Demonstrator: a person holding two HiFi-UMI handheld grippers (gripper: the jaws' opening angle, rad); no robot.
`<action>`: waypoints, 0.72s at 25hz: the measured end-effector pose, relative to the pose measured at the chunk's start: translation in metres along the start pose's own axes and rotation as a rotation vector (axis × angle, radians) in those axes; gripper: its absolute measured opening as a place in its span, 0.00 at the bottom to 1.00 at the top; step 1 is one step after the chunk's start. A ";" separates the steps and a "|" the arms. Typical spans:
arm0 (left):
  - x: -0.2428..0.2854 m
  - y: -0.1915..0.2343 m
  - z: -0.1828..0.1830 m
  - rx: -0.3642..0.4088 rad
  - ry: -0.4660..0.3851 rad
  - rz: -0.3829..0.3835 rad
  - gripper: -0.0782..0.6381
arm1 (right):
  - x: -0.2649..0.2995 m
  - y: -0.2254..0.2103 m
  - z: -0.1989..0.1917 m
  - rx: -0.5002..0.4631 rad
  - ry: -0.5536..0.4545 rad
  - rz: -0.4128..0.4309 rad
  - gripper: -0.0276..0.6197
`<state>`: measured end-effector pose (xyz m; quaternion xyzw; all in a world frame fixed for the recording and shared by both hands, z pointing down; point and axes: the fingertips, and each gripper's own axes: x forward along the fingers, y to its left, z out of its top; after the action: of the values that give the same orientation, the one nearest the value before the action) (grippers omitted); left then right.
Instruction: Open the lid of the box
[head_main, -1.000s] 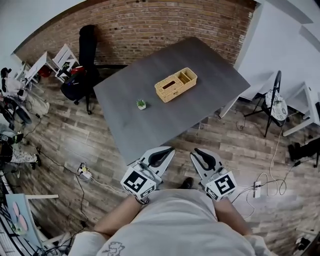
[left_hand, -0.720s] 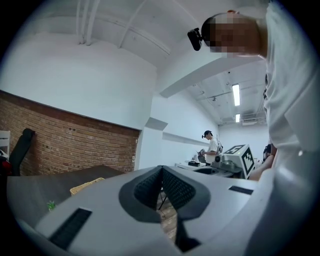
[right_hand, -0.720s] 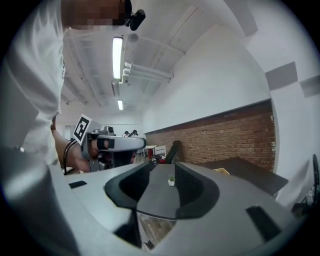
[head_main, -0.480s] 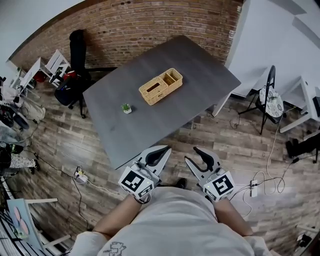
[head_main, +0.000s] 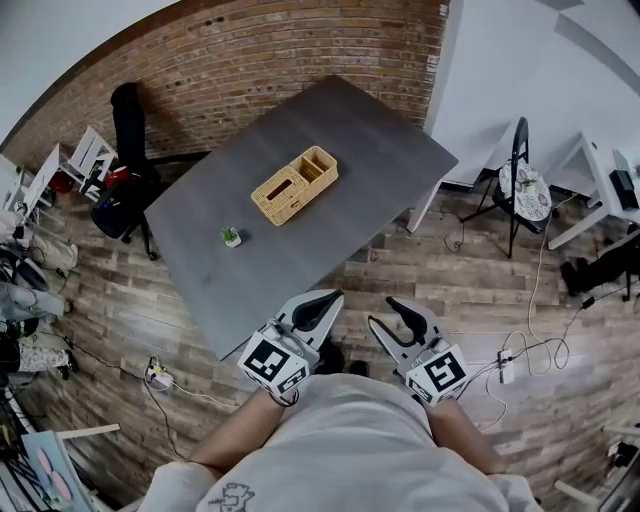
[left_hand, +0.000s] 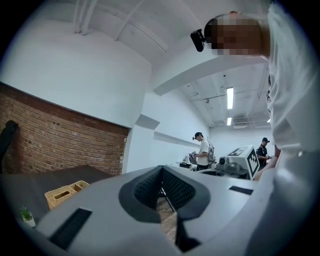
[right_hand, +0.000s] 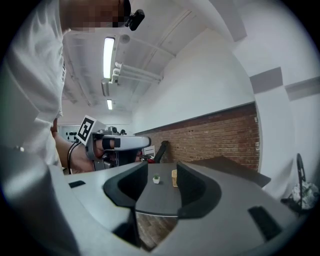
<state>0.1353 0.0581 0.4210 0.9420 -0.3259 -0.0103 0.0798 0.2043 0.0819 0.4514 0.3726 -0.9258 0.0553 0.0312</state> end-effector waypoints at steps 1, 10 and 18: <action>0.006 0.003 0.001 -0.001 -0.003 -0.009 0.12 | 0.001 -0.004 0.000 -0.002 0.002 -0.011 0.33; 0.039 0.043 0.013 -0.008 -0.031 -0.062 0.12 | 0.042 -0.036 0.009 -0.026 0.004 -0.033 0.33; 0.037 0.132 0.044 0.017 -0.057 -0.012 0.12 | 0.133 -0.051 0.033 -0.064 -0.004 0.016 0.33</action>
<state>0.0804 -0.0736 0.3994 0.9439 -0.3224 -0.0350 0.0626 0.1431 -0.0504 0.4354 0.3642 -0.9301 0.0249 0.0406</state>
